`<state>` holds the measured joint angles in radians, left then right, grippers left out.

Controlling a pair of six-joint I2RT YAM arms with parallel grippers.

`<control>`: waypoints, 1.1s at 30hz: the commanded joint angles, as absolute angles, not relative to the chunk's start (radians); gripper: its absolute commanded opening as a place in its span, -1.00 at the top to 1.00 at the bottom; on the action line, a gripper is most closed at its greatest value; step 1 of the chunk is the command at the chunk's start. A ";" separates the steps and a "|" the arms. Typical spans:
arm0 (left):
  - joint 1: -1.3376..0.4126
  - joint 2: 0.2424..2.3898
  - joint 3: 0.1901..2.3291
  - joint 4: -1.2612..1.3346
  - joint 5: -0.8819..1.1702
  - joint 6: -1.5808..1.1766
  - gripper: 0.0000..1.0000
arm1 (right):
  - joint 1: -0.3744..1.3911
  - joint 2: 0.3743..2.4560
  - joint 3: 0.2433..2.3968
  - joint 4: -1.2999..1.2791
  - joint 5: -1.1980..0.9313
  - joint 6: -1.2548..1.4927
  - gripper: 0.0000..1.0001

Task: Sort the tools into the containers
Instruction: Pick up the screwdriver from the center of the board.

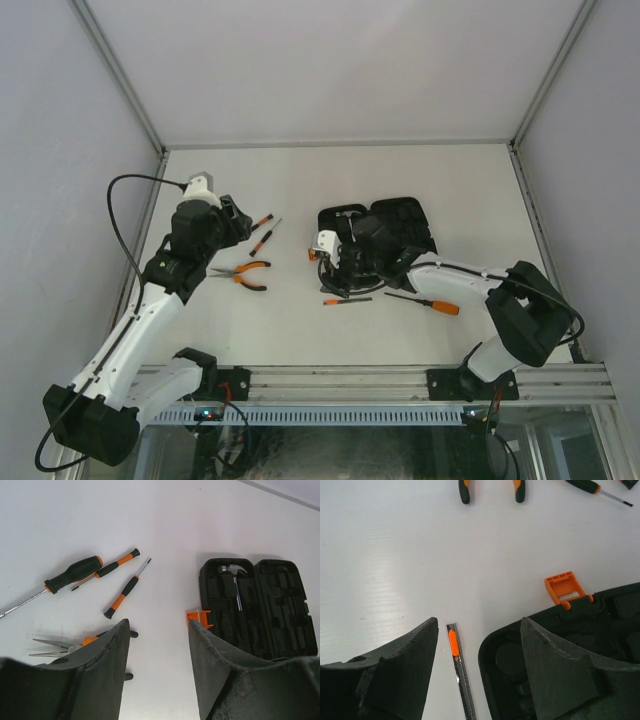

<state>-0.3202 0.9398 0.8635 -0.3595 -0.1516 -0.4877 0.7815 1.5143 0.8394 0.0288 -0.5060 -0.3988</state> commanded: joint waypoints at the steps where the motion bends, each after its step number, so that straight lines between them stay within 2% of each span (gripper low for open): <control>1: -0.313 0.925 0.868 -0.351 -0.133 -0.456 -0.10 | 0.803 1.552 0.904 -0.015 -0.572 -0.489 -0.32; 11: -0.305 0.926 0.859 -0.352 -0.127 -0.451 -0.10 | 0.832 1.662 0.993 -0.183 -0.546 -0.636 -0.30; 33: -0.293 0.945 0.859 -0.344 -0.078 -0.454 -0.10 | 0.831 1.749 1.049 -0.363 -0.457 -0.725 -0.20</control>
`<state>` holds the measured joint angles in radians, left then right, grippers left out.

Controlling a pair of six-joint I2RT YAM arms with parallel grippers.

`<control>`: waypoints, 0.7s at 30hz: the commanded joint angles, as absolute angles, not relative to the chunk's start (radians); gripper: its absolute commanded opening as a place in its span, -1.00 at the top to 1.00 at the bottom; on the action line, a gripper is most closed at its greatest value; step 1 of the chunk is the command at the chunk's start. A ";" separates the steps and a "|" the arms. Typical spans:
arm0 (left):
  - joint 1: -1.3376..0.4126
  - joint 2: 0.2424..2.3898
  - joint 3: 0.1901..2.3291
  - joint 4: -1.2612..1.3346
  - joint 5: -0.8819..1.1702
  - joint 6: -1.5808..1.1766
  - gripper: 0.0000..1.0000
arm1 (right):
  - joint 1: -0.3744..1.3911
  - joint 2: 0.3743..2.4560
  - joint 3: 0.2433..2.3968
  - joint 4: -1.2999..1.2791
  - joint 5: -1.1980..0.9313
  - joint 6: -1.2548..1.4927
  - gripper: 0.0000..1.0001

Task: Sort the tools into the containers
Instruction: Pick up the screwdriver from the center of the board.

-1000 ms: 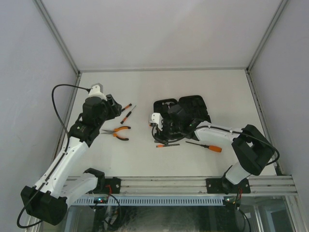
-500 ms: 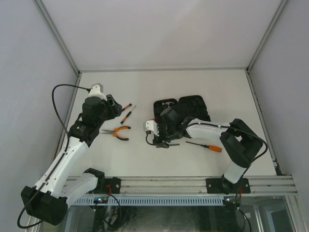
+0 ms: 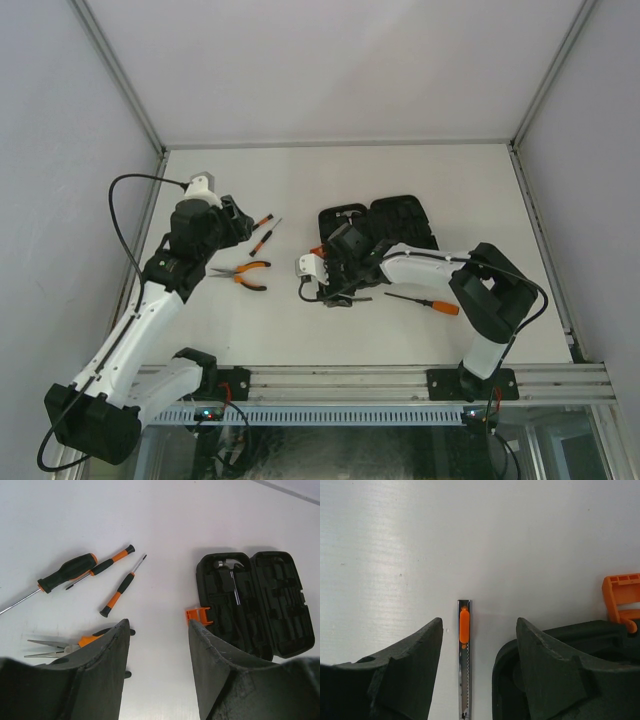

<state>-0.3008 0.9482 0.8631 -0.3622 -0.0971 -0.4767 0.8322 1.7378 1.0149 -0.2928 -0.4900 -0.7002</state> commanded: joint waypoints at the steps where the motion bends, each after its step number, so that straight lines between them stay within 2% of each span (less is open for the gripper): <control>1: -0.293 0.945 0.858 -0.344 -0.077 -0.454 -0.10 | 0.831 1.747 1.049 -0.369 -0.461 -0.725 -0.19; 21: -0.289 0.961 0.857 -0.342 -0.055 -0.460 -0.09 | 0.851 1.745 1.073 -0.372 -0.453 -0.710 -0.16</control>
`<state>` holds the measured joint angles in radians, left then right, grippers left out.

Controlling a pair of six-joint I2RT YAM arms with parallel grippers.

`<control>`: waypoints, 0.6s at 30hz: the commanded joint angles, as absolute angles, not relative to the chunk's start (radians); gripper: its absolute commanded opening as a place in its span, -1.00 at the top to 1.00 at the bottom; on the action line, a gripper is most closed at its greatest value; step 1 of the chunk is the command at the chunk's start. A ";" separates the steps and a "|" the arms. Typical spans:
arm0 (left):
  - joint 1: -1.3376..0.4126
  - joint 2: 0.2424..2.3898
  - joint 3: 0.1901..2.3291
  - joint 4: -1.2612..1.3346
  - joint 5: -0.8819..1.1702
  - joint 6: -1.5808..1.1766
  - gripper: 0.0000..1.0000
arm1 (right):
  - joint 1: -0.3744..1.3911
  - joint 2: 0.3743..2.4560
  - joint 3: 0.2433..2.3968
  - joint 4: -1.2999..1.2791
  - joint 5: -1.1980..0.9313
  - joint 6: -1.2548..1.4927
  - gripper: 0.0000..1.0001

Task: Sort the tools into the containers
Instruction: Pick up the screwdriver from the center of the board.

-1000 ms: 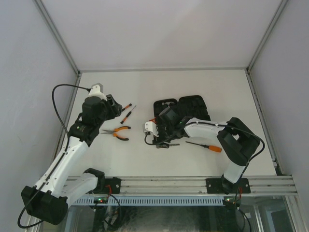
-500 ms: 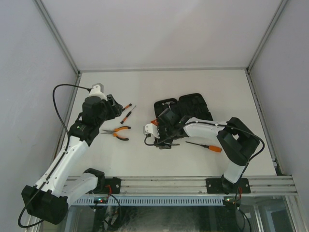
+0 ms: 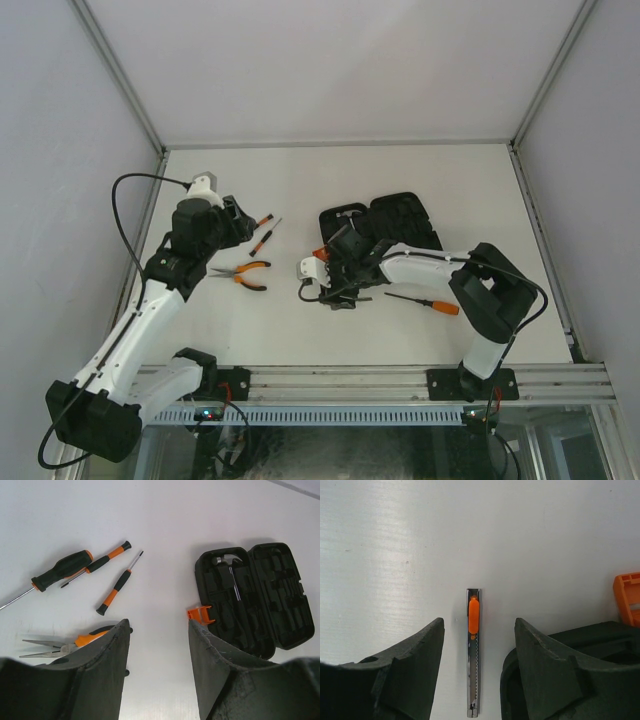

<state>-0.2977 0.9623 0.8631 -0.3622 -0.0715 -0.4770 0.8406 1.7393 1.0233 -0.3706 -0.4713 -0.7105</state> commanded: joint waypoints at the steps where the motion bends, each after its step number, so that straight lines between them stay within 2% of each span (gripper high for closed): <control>1: -0.289 0.961 0.856 -0.342 -0.054 -0.460 -0.09 | 0.851 1.751 1.079 -0.384 -0.447 -0.712 -0.16; 18: -0.287 0.967 0.862 -0.342 -0.047 -0.462 -0.09 | 0.873 1.837 1.170 -0.534 -0.367 -0.768 -0.12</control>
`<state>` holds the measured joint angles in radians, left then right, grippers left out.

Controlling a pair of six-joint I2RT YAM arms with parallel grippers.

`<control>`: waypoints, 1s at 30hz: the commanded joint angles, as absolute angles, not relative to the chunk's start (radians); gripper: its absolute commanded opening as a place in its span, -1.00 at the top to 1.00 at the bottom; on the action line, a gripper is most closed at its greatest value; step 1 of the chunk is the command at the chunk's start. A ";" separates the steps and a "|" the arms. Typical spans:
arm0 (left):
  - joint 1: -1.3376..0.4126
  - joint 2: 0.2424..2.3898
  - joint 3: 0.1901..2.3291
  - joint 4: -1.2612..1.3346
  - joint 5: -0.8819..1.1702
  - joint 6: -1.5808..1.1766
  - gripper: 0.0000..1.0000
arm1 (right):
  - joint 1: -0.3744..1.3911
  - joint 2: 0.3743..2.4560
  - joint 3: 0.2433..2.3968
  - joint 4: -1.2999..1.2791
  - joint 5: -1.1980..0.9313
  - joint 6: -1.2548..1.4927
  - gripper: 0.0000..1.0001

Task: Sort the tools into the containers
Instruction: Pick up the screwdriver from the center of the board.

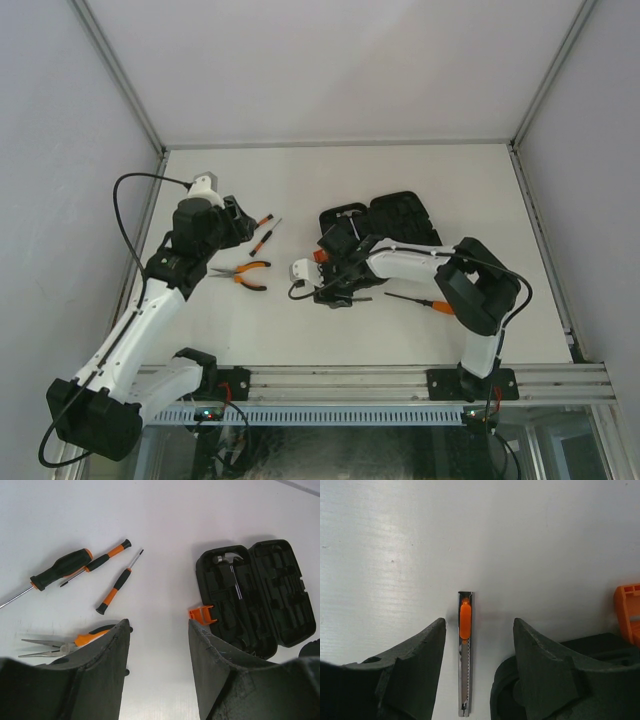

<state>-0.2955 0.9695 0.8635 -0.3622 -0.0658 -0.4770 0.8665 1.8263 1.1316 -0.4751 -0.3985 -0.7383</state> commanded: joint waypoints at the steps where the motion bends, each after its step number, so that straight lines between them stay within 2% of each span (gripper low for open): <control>1: -0.287 0.966 0.860 -0.341 -0.047 -0.462 -0.09 | 0.876 1.841 1.174 -0.546 -0.364 -0.770 -0.11; 14: -0.280 0.961 0.856 -0.342 -0.046 -0.465 -0.09 | 0.880 1.909 1.227 -0.641 -0.377 -0.785 -0.03; 20: -0.279 0.961 0.856 -0.342 -0.045 -0.465 -0.09 | 0.890 1.966 1.304 -0.732 -0.409 -0.776 0.14; 30: -0.278 0.956 0.853 -0.342 -0.045 -0.466 -0.09 | 0.913 1.983 1.299 -0.770 -0.422 -0.730 0.41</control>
<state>-0.2848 0.9707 0.8635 -0.3622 -0.0635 -0.4770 0.8925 1.9457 1.3087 -0.7052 -0.4019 -0.7612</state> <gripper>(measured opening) 0.547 0.313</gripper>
